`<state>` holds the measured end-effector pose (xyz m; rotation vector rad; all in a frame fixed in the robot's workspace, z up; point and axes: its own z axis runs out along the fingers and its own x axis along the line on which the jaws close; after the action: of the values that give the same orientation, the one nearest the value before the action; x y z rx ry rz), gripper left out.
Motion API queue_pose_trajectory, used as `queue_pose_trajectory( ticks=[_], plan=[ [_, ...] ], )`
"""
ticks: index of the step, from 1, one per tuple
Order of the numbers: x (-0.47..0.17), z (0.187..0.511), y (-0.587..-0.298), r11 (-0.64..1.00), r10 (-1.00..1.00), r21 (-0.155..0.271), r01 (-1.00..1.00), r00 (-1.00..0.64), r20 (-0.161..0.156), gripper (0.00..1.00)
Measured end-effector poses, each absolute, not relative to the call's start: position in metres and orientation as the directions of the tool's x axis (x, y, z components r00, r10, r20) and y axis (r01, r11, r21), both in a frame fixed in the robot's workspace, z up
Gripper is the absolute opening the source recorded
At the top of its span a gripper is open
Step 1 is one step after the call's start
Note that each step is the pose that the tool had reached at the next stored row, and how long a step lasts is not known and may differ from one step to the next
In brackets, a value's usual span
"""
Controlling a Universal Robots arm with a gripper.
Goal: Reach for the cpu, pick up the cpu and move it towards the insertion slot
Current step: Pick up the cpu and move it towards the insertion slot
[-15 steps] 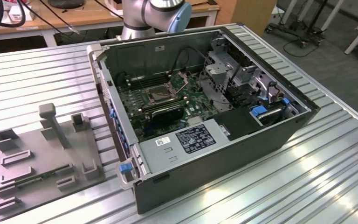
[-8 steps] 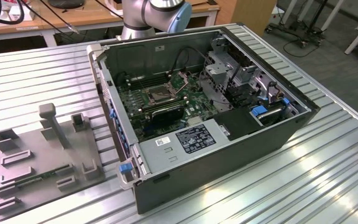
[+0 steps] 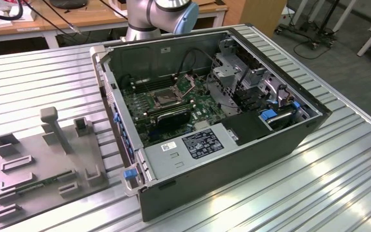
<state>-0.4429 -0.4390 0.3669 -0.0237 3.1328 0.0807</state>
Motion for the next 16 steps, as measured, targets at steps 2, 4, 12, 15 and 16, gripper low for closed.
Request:
queue_pose_trajectory(
  ticks=[2,4,12,15,16],
  plan=[
    [-0.443,0.3681,-0.439,0.999,-0.015,0.052,-0.015,-1.0,-0.008,0.54],
    [-0.4429,0.3698,-0.439,0.999,-0.015,0.051,-0.015,-1.0,-0.008,0.54],
    [-0.4429,0.3725,-0.439,0.999,-0.015,0.051,-0.015,-1.0,-0.008,0.54],
    [-0.443,0.3726,-0.439,0.999,-0.015,0.051,-0.015,-1.0,-0.008,0.54],
    [-0.4429,0.3726,-0.4391,0.999,-0.015,0.051,-0.015,-1.0,-0.008,0.54]
  ],
)
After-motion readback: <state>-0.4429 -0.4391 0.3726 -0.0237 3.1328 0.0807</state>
